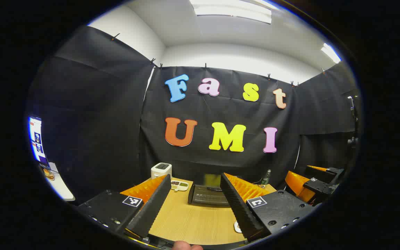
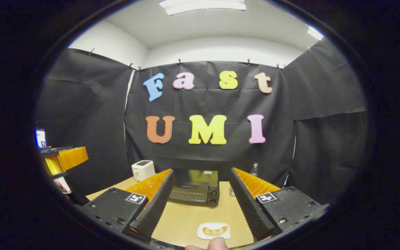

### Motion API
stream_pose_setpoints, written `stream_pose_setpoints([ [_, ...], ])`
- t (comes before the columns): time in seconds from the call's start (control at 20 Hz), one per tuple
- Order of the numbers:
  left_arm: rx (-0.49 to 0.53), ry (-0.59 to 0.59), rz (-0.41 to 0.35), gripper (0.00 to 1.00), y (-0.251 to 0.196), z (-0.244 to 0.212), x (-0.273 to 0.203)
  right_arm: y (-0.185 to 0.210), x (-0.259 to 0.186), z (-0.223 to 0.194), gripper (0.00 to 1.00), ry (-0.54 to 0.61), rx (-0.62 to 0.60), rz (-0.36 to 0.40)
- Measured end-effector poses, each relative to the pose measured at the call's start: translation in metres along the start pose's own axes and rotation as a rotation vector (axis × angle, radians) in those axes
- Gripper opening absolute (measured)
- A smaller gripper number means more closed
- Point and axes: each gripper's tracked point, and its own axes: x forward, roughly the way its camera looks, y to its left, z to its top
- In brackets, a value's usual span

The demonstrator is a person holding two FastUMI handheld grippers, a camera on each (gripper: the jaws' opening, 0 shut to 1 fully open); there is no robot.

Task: Open the electric oven with the left hand, put the food in, and close the electric oven.

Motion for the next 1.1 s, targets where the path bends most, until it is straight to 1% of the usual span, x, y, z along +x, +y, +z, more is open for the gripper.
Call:
stream_pose_setpoints([
  [0.5,0.014,0.013,-0.022,0.94,-0.007,-0.007,-0.005,-0.005,-0.010,0.006,0.98,-0.015,0.003,-0.030],
  [0.75,0.024,0.010,-0.020,0.93,-0.003,-0.006,-0.007,-0.006,-0.013,0.007,0.98,-0.019,0.011,-0.040],
  [0.95,0.055,0.012,-0.014,0.93,0.004,-0.012,-0.010,-0.005,-0.012,0.007,0.98,-0.022,-0.010,-0.039],
  [1.1,0.045,0.002,-0.012,0.94,0.004,-0.008,-0.009,-0.004,-0.007,0.009,0.98,-0.024,-0.006,-0.039],
])
